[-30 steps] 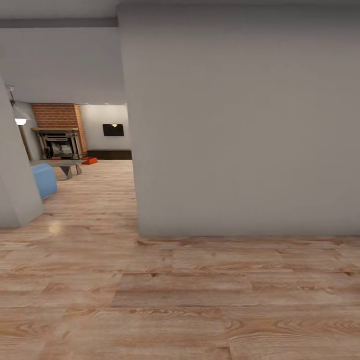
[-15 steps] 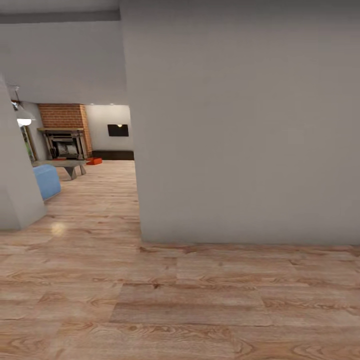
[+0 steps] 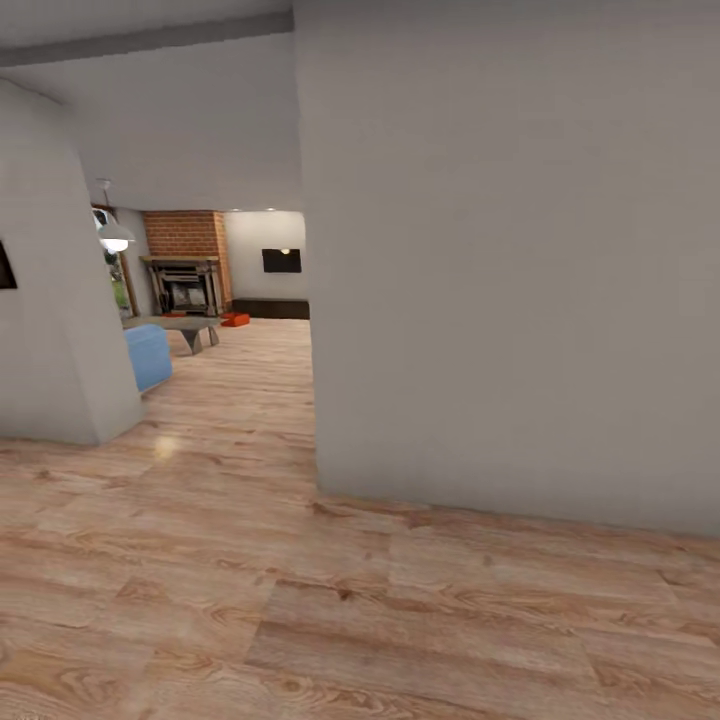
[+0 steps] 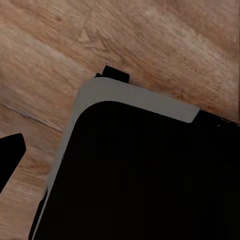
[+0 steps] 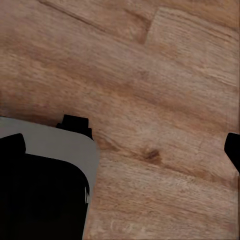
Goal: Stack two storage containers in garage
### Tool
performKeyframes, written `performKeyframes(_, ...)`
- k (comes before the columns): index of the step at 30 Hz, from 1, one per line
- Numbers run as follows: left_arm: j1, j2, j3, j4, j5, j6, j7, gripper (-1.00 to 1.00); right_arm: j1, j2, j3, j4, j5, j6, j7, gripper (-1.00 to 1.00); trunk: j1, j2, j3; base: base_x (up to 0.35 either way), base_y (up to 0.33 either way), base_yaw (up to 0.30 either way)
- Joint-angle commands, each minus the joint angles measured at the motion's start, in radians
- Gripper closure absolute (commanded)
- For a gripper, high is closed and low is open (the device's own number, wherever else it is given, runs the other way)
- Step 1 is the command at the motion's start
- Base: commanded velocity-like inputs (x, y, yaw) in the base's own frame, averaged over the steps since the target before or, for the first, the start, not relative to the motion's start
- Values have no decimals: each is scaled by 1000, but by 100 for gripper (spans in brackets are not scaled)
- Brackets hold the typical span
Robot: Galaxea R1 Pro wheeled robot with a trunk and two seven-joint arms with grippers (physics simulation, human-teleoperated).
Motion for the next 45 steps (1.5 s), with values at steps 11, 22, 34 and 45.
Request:
performKeyframes(11,0,0,3,-2,3,5,1,-100,-1,1,4,2,8,-6,-4,-100,1,-1,-1,324,0,271)
performKeyframes(22,0,0,3,-2,3,5,1,-100,-1,2,4,3,8,-6,-4,-100,1,-1,-1,324,0,274)
performKeyframes(34,0,0,3,-2,3,6,1,-100,-1,2,4,2,8,-7,-5,-100,1,-1,-1,324,0,274)
performKeyframes(45,0,0,3,-2,3,6,1,-100,-1,2,4,2,8,-9,-5,-100,1,-1,-1,324,0,274)
